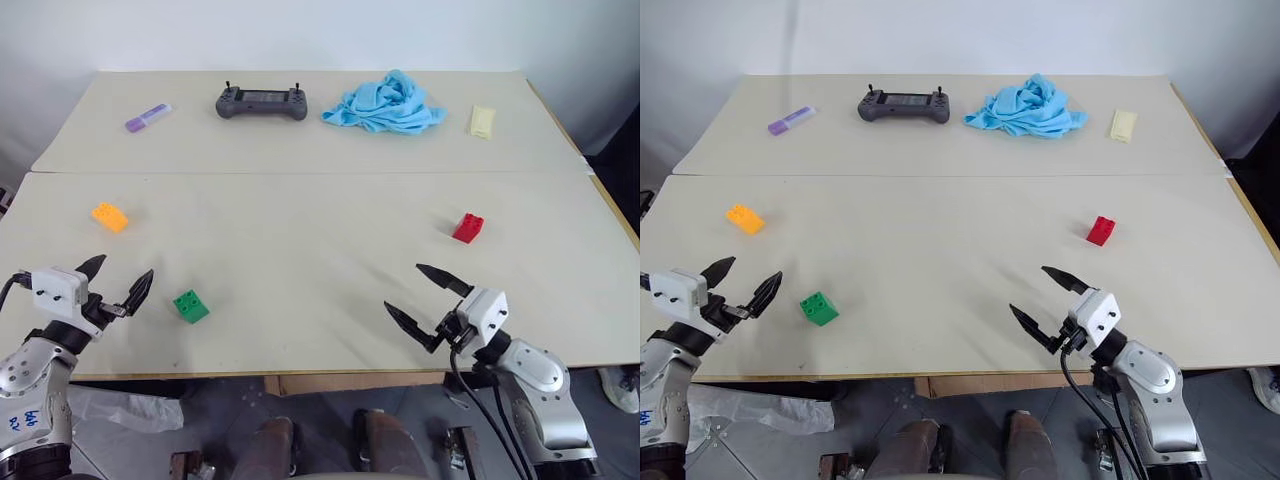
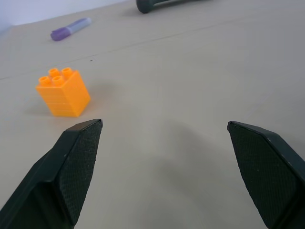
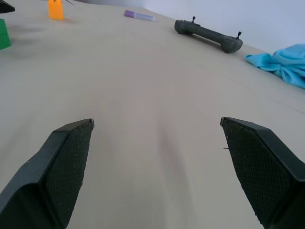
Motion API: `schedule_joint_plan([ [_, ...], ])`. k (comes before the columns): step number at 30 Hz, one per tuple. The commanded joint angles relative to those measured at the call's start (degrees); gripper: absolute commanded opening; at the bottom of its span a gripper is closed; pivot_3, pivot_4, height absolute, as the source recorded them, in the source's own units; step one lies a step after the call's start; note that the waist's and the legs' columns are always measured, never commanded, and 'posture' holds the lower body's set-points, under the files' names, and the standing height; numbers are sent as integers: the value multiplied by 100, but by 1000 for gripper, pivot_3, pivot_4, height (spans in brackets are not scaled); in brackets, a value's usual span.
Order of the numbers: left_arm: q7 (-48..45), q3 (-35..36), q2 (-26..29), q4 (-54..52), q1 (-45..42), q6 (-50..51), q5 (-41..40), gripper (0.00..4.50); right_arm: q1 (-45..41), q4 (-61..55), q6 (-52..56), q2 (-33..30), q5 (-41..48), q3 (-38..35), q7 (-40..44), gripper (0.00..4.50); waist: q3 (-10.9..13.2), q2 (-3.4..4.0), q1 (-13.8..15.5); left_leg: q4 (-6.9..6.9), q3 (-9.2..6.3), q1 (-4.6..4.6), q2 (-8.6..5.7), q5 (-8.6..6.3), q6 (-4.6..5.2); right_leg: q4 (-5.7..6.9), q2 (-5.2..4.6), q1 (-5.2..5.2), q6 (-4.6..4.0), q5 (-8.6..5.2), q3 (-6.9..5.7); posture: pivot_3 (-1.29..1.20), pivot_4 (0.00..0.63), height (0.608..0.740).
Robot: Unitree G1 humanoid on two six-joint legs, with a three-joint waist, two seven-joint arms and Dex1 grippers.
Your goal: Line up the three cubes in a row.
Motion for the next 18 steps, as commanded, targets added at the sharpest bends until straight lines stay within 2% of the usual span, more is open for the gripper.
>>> schedule_joint_plan([
  [1, 194, 165, 10, -267, 130, -28, 34, 4466, -4, -92, -51, 6, 44, 33, 23, 4500, 0, 0, 0, 0, 0, 0, 0, 0, 0, 0, 0, 0, 0, 0, 0, 0, 150, 740],
  [7, -100, 233, 133, -929, 194, 393, -536, 4466, -74, -250, 240, -93, 322, -86, 44, 4500, 0, 0, 9, 0, -1, -1, 0, 0, 0, -1, -1, 1, 0, 0, 0, 0, 150, 740],
  [10, -442, -9, 335, -1593, 72, 763, -837, 4466, -201, -424, 502, -165, 567, -327, -84, 4500, 0, 0, 12, 2, -3, -3, 0, 0, 0, -3, -3, 2, 0, 0, 0, 0, 150, 740],
  [14, -1261, -856, 890, -2338, -95, 1289, -874, 4466, -394, -329, 761, -319, 734, -1039, -486, 4500, -3, 6, 14, 1, -2, -1, -1, -1, 0, -4, -4, 2, -1, 0, 5, 0, 150, 740],
  [18, -1845, -1714, 1273, -2936, -505, 1744, -915, 4466, -31, 95, 786, -380, 666, -2097, -1081, 4500, -4, 10, 40, -8, -3, -4, -2, -2, 3, -1, -4, 3, -1, 0, 5, 0, 150, 740],
])
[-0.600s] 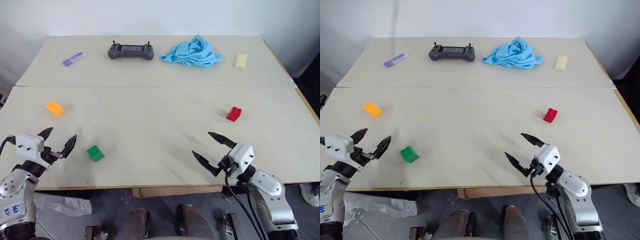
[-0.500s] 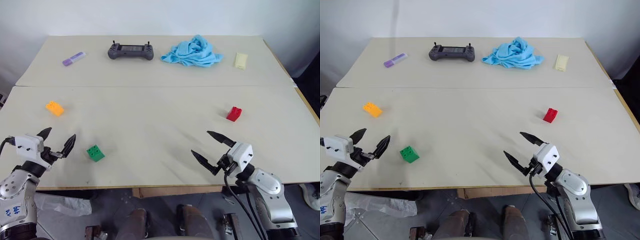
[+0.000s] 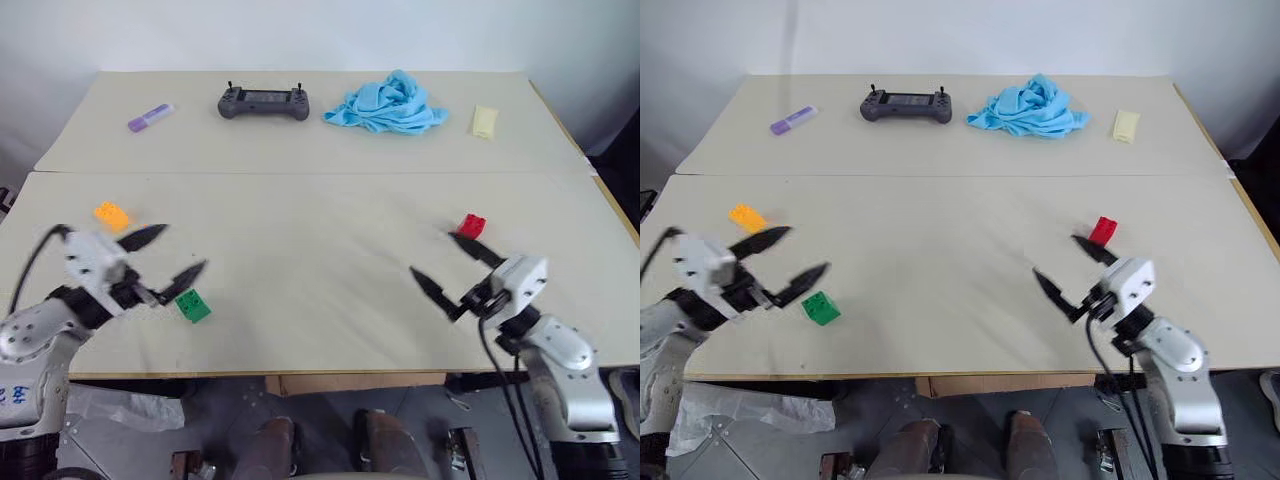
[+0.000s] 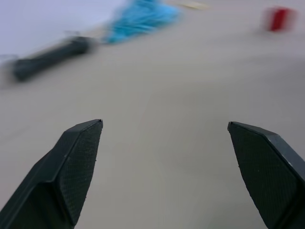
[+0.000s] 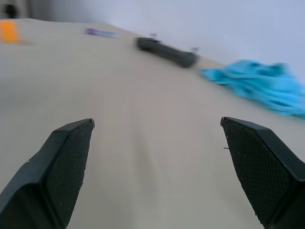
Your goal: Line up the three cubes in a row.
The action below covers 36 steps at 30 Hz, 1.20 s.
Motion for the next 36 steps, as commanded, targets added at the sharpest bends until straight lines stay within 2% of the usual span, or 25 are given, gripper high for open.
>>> schedule_joint_plan([
  [1, -318, -424, 114, -473, -307, 260, -113, 4466, 371, 355, -16, -38, 36, -877, -449, 4500, -1, 1, -2, -5, 1, 1, 0, -1, 1, -1, 1, 0, 0, 0, 0, 0, 150, 740],
  [3, -391, -587, 103, -486, -477, 358, -78, 4466, 581, 537, 162, -52, 84, -1113, -544, 4500, -2, 3, -23, -13, 2, 1, 1, 0, 0, -1, 4, -1, 0, 0, -1, 0, 150, 740],
  [7, -535, -749, 51, -402, -583, 426, -20, 4466, 611, 412, 669, -224, 71, -1068, -616, 4500, -3, 21, -108, -17, 16, 6, 7, 1, -1, 1, 11, -4, -1, 0, 8, 0, 150, 740],
  [10, -653, -895, 35, -268, -617, 317, 153, 4466, -49, 57, 1704, -326, 206, -811, -1072, 4500, -1, 28, -191, -8, 25, 11, 9, 3, -2, 2, 13, -6, -1, 0, 20, 0, 150, 740],
  [14, -531, -1024, -35, -199, -717, 188, 452, 4466, -967, -298, 3177, -372, 274, -421, -1684, 4500, 0, 31, -163, 1, 17, 8, 14, 7, -9, 5, 13, -12, -5, -3, 17, 0, 150, 740],
  [19, -569, -1152, -72, -84, -718, 38, 725, 4466, -2266, 65, 4754, -145, -209, 129, -2768, 4500, 0, 31, -55, 3, 15, -5, 10, 6, -7, 4, 9, -21, -5, -3, 16, 0, 150, 740],
  [24, -555, -1166, -108, -117, -689, -7, 811, 4466, -3208, 857, 4983, 438, -819, 295, -3795, 4500, 0, 31, -44, 2, 10, -11, 5, 6, -6, 11, 7, -24, -5, -3, 8, 0, 150, 740],
  [34, -459, -1139, -224, -200, -591, -50, 914, 4466, -3578, 1358, 4857, 1202, -1243, 283, -4479, 4500, 0, 32, -74, -1, 13, -17, 3, 6, -5, 25, 12, -33, -5, -3, 6, 0, 150, 740],
  [36, -452, -1104, -219, -169, -594, -96, 934, 4500, -3543, 1189, 4896, 1443, -1326, 205, -4800, 4094, -1, 33, -79, -1, 13, -17, 4, 6, -5, 26, 13, -34, -5, -3, 7, 0, 150, 740],
])
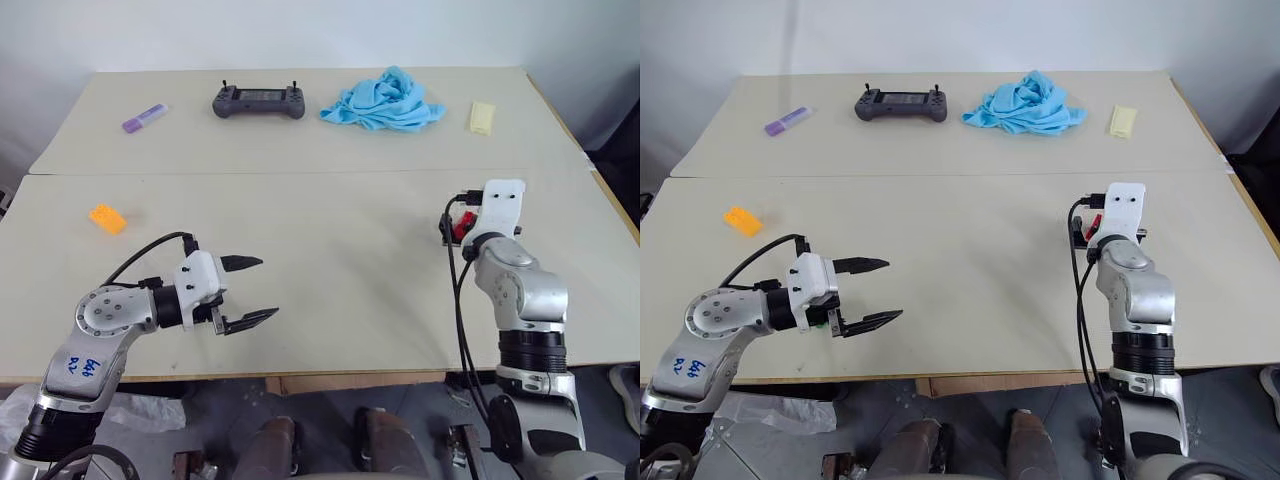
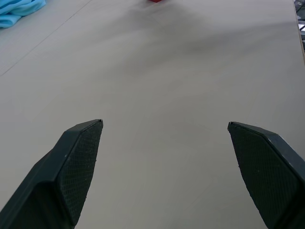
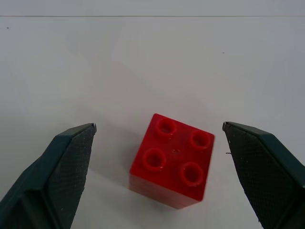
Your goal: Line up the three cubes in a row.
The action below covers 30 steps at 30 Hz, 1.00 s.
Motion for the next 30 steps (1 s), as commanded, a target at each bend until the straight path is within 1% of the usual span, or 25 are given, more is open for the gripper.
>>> schedule_joint_plan([
  [1, 37, 121, -16, -120, 37, -135, 20, 4500, -28, -416, 35, 327, -133, -226, -486, 3877, 0, 0, 0, 0, 0, 0, 0, 0, 0, 1, 0, 0, 0, 0, 0, 0, 150, 740],
  [3, 52, 137, -20, -113, 40, -147, 27, 4500, 1, -599, 152, 516, -181, -242, -647, 3251, 0, 1, -4, -1, 0, 0, 0, 0, 0, 2, 0, -2, 0, 0, 1, 0, 150, 740],
  [7, 84, 140, -25, -170, 133, -157, 30, 4500, 59, -1007, 289, 790, -239, -153, -751, 1760, -1, 2, -8, -1, 0, 0, -1, 0, 0, 4, 1, -3, 0, 0, 1, 0, 150, 740],
  [8, 92, 143, -23, -175, 145, -161, 30, 4500, 55, -1073, 219, 842, -265, -173, -795, 1468, -1, 2, -9, -1, 0, 0, -1, 0, 0, 4, 1, -3, 0, 0, 1, 0, 150, 740],
  [10, 119, 168, -15, -191, 182, -161, 27, 4500, -65, -1228, 80, 977, -33, -229, -612, 1456, -1, 2, -7, -1, 0, -1, 0, 0, 0, 5, 2, -3, 0, 0, 1, 0, 150, 740],
  [12, 150, 212, -7, -211, 224, -157, 18, 4500, -216, -1252, 38, 939, 316, -116, 3, 1456, 0, 3, -26, -2, 0, 0, 0, 0, 0, 5, 3, -4, 0, 0, 2, 0, 150, 740],
  [14, 168, 265, 10, -217, 273, -160, 3, 4500, -319, -1253, 113, 626, 896, 264, 1371, 1456, 0, 3, -64, -1, 1, 0, 0, -1, 1, 5, 5, -4, 0, 0, 3, 0, 150, 740],
  [16, 176, 296, 17, -213, 308, -168, 4, 4500, -302, -1268, -8, 219, 1091, 665, 2376, 1456, 0, 3, -105, -6, 0, 0, 1, -1, 2, 4, 7, -4, 0, 0, 1, 0, 150, 740],
  [17, 178, 298, 16, -202, 308, -170, 10, 4500, -287, -1245, -113, 44, 1085, 816, 2682, 1456, 0, 3, -109, -10, -1, 0, 2, -1, 2, 3, 7, -4, 0, 0, 1, 0, 150, 740],
  [19, 206, 360, 28, -224, 379, -172, 17, 4500, -195, -1218, -289, -835, 1332, 1489, 4487, 1456, 1, 3, -99, -17, -4, 2, 1, -2, 4, 0, 5, -3, -2, -1, -1, 0, 150, 740],
  [21, 250, 413, 24, -290, 462, -149, 7, 4500, -214, -989, -771, -1553, 1277, 2088, 5905, 1456, 1, 2, -100, -16, -4, 2, -4, -9, 17, -6, 0, 0, -2, -1, -2, 0, 150, 740],
  [23, 260, 426, 19, -312, 486, -140, 7, 4500, -283, -767, -1096, -1824, 1146, 2348, 6418, 1456, 1, 1, -104, -8, -1, 1, -7, -15, 27, -12, -4, 4, -1, 0, -2, 0, 150, 740],
  [25, 268, 459, 20, -362, 554, -125, -9, 4500, -462, -285, -1824, -2293, 454, 2975, 7084, 1456, 2, 1, -104, -4, -3, 1, -6, -16, 27, -19, -8, 10, 1, 0, -3, 0, 150, 740],
  [26, 274, 477, 21, -394, 591, -114, -21, 4500, -534, -18, -2287, -2371, 220, 3125, 7294, 1456, 2, 1, -105, -2, -1, 2, -8, -16, 27, -19, -9, 9, 2, 1, -2, 0, 150, 740],
  [30, 301, 538, 3, -499, 629, -98, -66, 4500, -825, 874, -2804, -2007, 216, 2972, 7410, 1456, 3, -2, -113, 0, -2, 2, -3, -16, 21, -23, -8, 10, 2, 1, -5, 0, 150, 740],
])
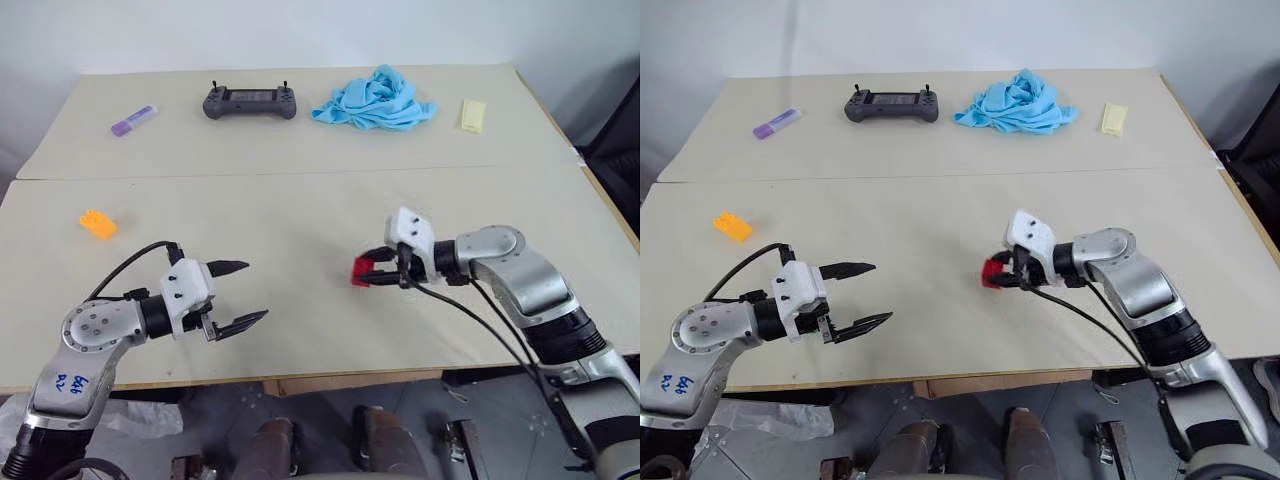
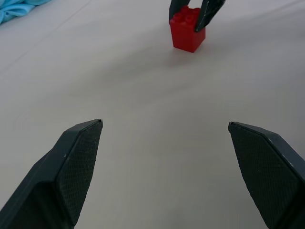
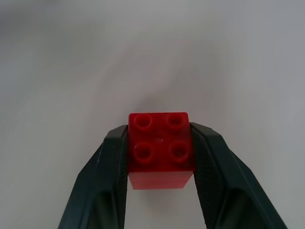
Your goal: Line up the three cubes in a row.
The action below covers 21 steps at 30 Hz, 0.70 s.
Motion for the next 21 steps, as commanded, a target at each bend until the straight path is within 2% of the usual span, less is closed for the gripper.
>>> schedule_joint_plan([
  [1, 61, 184, -10, -270, -13, -27, -101, 4500, -198, 500, -617, 174, -160, -100, 215, 1456, 0, -1, 4, 2, -1, 0, 3, 0, -4, -1, 2, 1, 0, 0, -2, 0, 150, 740],
  [7, 64, 239, -1, -298, 16, 1, -110, 4500, -175, 936, -1210, 325, -309, -138, 559, 1456, 0, -1, 10, 7, -6, 0, 3, 0, -7, -2, 2, 8, 0, 0, -11, 0, 150, 740],
  [13, 69, 539, 20, -258, 150, -27, -179, 4500, -302, 1257, -1361, 408, -198, -423, 834, 3486, 1, 0, 8, 8, -8, -1, 4, 0, -8, -1, 2, 7, 0, 0, -12, 0, 150, 740],
  [16, 349, 1300, -189, -212, 286, 58, -596, 4500, -380, 1307, -1841, 368, 133, -747, 1300, 4460, 1, 0, 10, 8, -8, -2, 4, 0, -8, -2, 1, 6, 0, 0, -12, 0, 150, 740],
  [18, 442, 1755, -257, -122, 429, 6, -724, 4500, -376, 1268, -2070, 417, 451, -981, 1653, 4460, 1, 0, 7, 10, -10, -3, 6, -1, -9, -3, 2, 6, 0, 0, -16, 0, 150, 740],
  [21, 413, 2865, -374, 162, 985, 93, -1211, 4500, -260, 1062, -2442, 641, 906, -1336, 1884, 4460, 1, 0, -20, 9, -8, -2, 12, -4, -15, -5, 6, 7, 0, 0, -21, 0, 150, 740],
])
